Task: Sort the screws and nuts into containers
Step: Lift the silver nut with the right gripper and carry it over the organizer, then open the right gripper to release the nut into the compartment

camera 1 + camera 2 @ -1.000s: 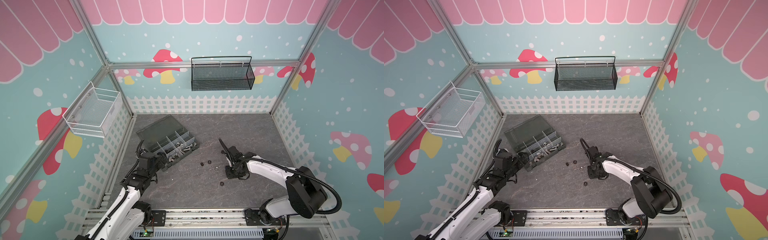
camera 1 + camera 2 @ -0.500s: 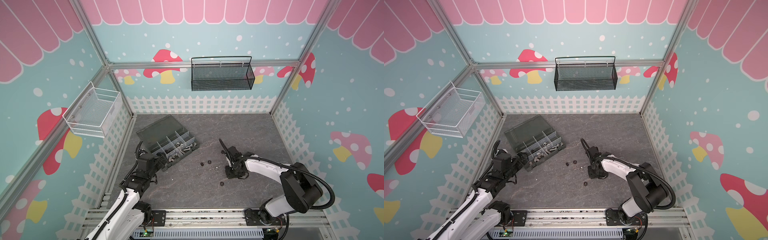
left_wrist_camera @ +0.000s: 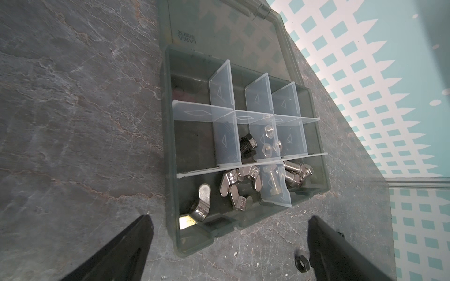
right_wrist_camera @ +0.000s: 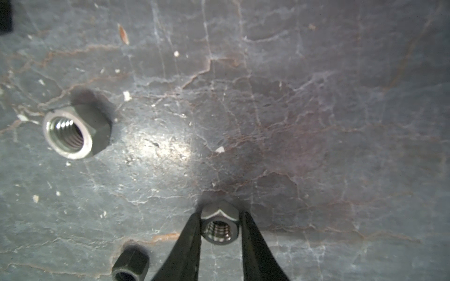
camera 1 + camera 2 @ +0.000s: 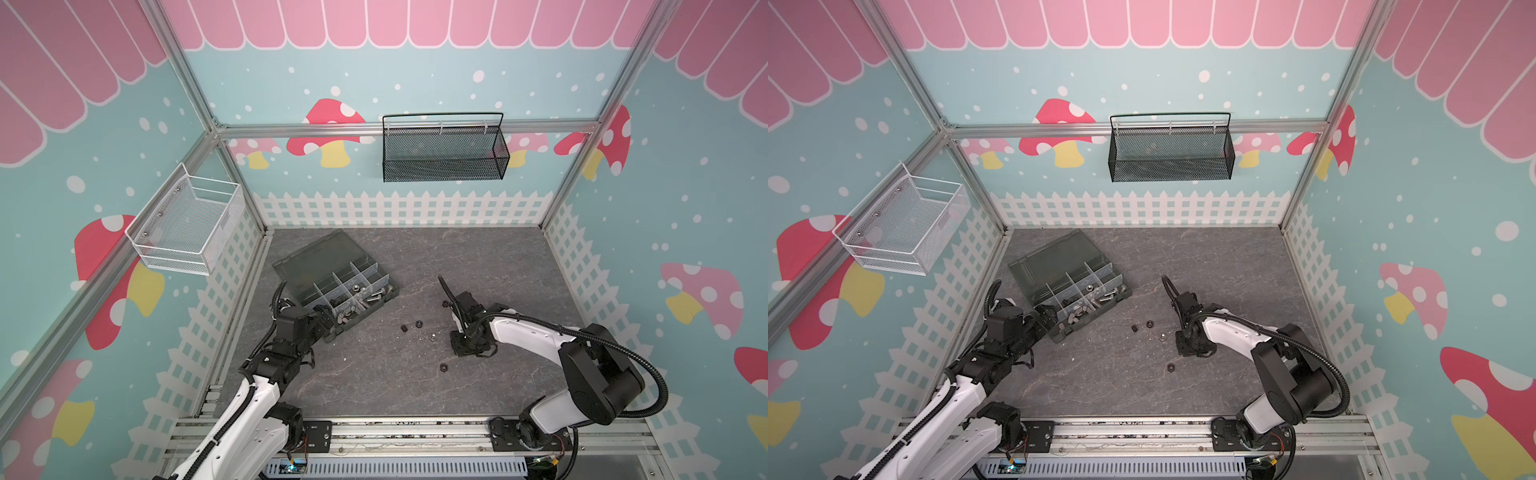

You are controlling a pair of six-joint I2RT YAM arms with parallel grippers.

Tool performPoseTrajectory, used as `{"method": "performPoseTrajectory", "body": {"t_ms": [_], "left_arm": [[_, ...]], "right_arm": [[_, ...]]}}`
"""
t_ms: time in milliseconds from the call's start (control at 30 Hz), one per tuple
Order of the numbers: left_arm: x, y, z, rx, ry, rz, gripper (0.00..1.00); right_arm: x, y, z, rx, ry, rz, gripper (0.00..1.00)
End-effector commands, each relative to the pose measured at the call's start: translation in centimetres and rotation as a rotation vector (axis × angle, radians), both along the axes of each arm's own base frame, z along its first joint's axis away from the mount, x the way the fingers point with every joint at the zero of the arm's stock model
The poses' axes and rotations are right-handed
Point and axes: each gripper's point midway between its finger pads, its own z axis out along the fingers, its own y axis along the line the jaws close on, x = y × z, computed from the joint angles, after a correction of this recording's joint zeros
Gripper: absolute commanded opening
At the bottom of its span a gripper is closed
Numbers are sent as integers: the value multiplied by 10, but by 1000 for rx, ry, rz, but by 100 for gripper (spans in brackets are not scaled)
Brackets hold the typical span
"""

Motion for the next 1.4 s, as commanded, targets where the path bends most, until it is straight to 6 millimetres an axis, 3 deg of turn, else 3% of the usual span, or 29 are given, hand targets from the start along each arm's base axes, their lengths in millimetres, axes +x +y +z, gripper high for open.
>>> {"method": "performPoseTrajectory", "body": {"t_ms": [0,200,467,633,967,1367], "left_arm": [[1,5,-1,10,-3,25,100],[0,5,-4,18,4,19,100],[1,5,-2,27,5,12,100],[1,6,-2,32,6,10,100],[-7,15,-4,63,6,42,100],[-12,18,-5,68,6,56,100]], "right_arm": [[-18,-2,-21,-7,93,6,23],[-4,8,-7,29,44,4,17],[44,44,39,118,-132,45,13],[80,94,73,184,-258,123,12],[136,198,115,281,-420,300,10],[168,290,110,311,-481,480,10]]}}
